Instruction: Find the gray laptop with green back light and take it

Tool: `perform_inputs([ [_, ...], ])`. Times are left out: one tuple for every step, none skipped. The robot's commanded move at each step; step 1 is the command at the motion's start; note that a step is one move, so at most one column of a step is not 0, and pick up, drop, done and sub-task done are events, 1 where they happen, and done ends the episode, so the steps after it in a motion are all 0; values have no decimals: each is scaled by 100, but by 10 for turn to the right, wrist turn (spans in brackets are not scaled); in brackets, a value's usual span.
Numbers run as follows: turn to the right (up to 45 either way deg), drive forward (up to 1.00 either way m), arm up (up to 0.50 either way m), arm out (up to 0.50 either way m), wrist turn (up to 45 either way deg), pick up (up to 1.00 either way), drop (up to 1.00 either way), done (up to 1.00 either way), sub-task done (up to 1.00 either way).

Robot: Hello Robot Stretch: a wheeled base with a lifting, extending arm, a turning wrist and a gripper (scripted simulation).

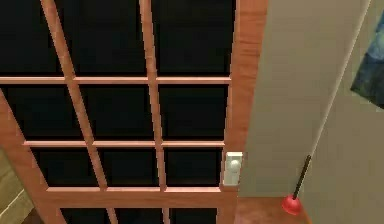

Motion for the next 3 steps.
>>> perform_inputs([
  [-450, 0, 0, 0, 0, 0, 0, 0, 0],
  [-450, 0, 0, 0, 0, 0, 0, 0, 0],
  [-150, 0, 0, 0, 0, 0, 0, 0, 0],
])
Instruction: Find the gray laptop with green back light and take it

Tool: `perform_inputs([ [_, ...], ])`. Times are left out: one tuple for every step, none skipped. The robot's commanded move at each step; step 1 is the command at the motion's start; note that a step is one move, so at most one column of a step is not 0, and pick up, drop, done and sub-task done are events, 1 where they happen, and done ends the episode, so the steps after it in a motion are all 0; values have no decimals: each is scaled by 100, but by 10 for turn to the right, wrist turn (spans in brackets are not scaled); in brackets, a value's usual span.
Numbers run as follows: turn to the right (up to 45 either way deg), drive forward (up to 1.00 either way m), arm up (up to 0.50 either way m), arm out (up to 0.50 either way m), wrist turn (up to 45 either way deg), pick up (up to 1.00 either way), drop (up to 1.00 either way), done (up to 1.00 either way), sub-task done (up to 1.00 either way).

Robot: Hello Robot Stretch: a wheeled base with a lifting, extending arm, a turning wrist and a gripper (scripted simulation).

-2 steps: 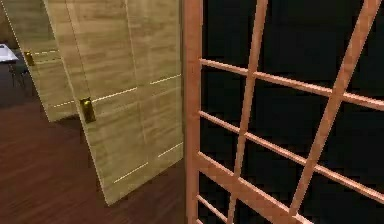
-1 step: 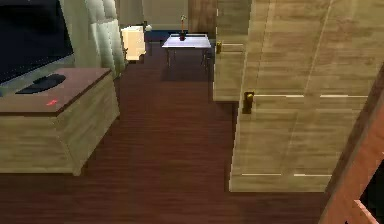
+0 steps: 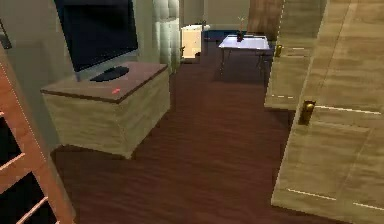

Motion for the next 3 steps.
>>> perform_inputs([
  [0, 90, 0, 0, 0, 0, 0, 0, 0],
  [-420, 0, 0, 0, 0, 0, 0, 0, 0],
  [0, 5, 0, 0, 0, 0, 0, 0, 0],
])
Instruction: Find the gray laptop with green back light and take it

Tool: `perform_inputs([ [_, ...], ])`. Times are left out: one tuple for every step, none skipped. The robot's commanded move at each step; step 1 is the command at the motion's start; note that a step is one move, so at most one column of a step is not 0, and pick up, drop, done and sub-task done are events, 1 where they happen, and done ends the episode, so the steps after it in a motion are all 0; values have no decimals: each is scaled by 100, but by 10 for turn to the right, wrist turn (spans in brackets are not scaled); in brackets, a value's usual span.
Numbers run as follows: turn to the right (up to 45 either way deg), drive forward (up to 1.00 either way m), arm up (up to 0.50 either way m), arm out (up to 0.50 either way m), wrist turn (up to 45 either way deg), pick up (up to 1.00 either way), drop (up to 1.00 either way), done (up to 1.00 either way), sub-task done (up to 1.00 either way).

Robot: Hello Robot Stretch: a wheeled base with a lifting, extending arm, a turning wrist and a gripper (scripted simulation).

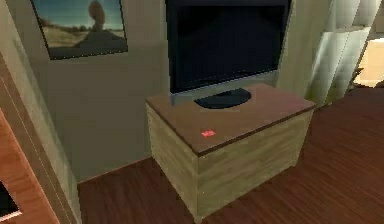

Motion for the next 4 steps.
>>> perform_inputs([
  [450, 0, 0, 0, 0, 0, 0, 0, 0],
  [270, 0, 0, 0, 0, 0, 0, 0, 0],
  [0, 100, 0, 0, 0, 0, 0, 0, 0],
  [0, 20, 0, 0, 0, 0, 0, 0, 0],
])
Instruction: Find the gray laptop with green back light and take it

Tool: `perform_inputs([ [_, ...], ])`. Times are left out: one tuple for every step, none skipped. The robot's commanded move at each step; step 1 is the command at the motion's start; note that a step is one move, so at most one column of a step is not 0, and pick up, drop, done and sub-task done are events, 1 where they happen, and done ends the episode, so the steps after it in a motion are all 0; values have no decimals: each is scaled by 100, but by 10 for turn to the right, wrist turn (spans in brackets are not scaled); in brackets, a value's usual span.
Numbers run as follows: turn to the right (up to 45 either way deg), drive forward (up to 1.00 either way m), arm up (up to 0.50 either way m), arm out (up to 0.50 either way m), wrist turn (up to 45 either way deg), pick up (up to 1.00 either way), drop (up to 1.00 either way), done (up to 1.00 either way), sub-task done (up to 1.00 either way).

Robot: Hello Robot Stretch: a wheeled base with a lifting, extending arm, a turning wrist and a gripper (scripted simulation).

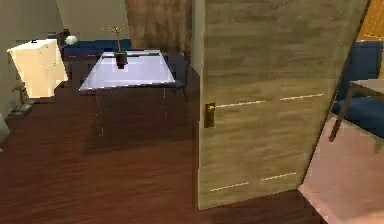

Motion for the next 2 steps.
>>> perform_inputs([
  [450, 0, 0, 0, 0, 0, 0, 0, 0],
  [210, 0, 0, 0, 0, 0, 0, 0, 0],
])
